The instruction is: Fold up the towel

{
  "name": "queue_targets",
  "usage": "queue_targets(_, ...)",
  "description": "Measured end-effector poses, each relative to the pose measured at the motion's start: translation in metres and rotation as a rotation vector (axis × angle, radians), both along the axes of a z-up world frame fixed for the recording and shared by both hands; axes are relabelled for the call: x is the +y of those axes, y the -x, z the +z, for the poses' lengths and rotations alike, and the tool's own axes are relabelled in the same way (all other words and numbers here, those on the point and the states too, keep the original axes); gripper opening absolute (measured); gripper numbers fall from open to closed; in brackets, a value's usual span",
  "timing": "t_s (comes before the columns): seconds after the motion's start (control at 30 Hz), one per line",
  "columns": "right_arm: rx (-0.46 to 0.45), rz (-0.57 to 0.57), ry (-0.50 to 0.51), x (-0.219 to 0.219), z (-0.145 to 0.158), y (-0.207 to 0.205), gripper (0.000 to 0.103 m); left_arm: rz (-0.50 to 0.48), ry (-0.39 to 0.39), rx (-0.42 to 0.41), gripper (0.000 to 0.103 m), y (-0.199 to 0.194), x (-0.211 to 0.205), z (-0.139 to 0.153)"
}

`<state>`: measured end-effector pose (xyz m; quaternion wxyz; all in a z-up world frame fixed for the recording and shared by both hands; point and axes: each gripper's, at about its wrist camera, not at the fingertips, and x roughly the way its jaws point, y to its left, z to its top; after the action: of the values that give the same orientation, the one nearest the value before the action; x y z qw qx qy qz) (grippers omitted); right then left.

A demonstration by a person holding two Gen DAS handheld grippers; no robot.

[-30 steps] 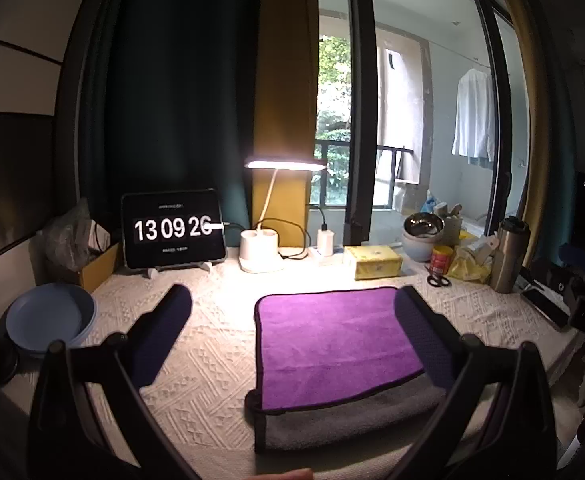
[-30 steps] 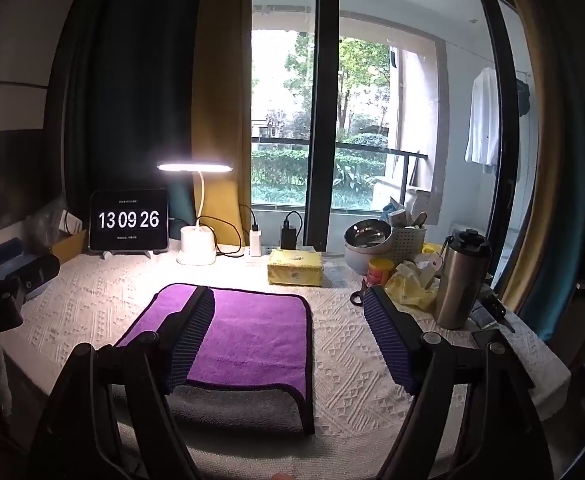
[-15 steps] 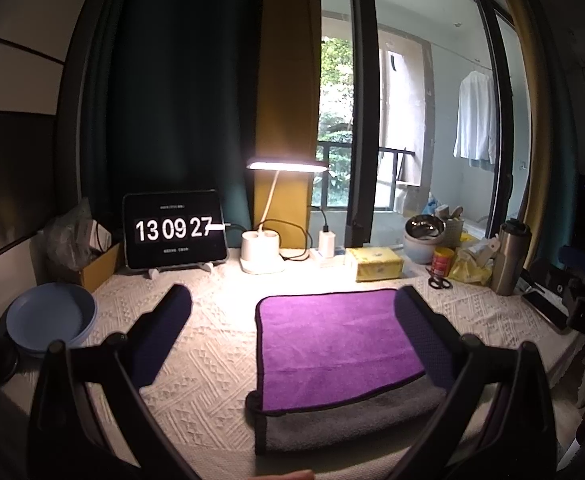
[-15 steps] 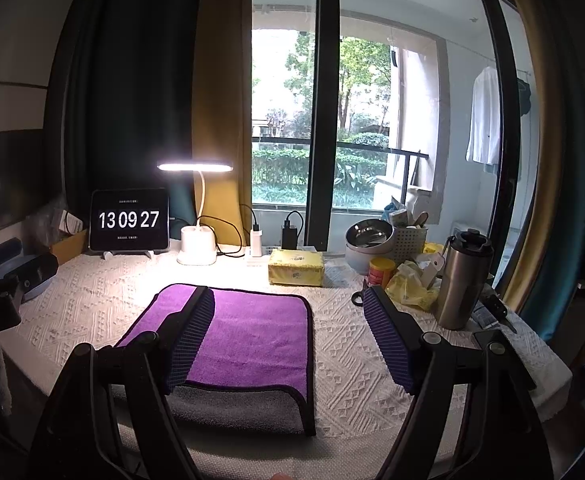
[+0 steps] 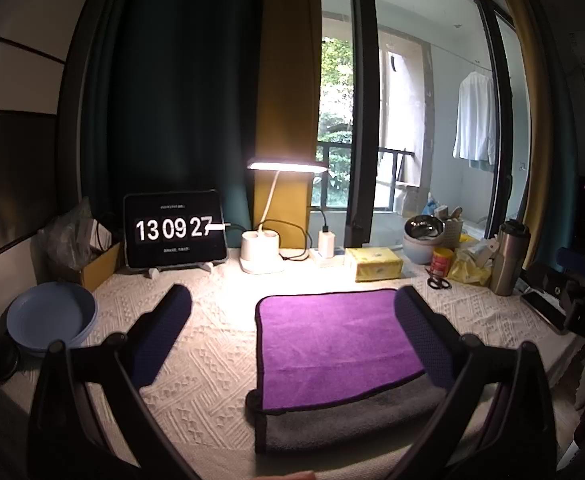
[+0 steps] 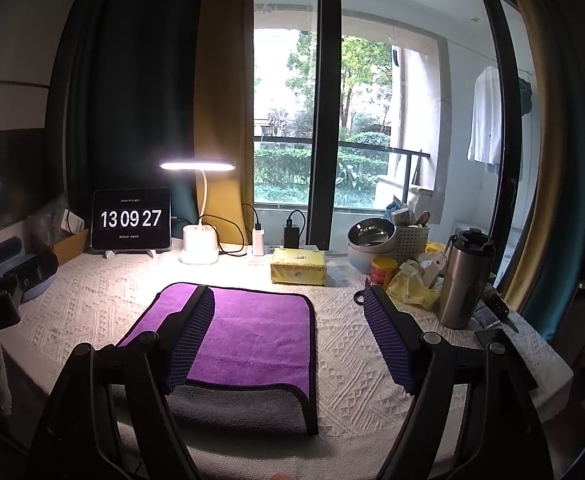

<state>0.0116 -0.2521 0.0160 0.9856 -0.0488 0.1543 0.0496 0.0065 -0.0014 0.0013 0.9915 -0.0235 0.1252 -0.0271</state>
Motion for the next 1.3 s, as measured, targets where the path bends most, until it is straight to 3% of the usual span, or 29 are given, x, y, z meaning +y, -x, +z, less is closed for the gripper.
queue_targets(1.1,0.013,0.002,0.000,0.006,-0.005,-0.004,0.080,0.001,0.006,0.003,0.102,0.002,0.001,-0.005)
queue_targets(1.3,0.032,-0.002,-0.006,0.000,-0.009,-0.012,0.080,-0.006,0.012,0.048,0.102,-0.010,-0.001,-0.014)
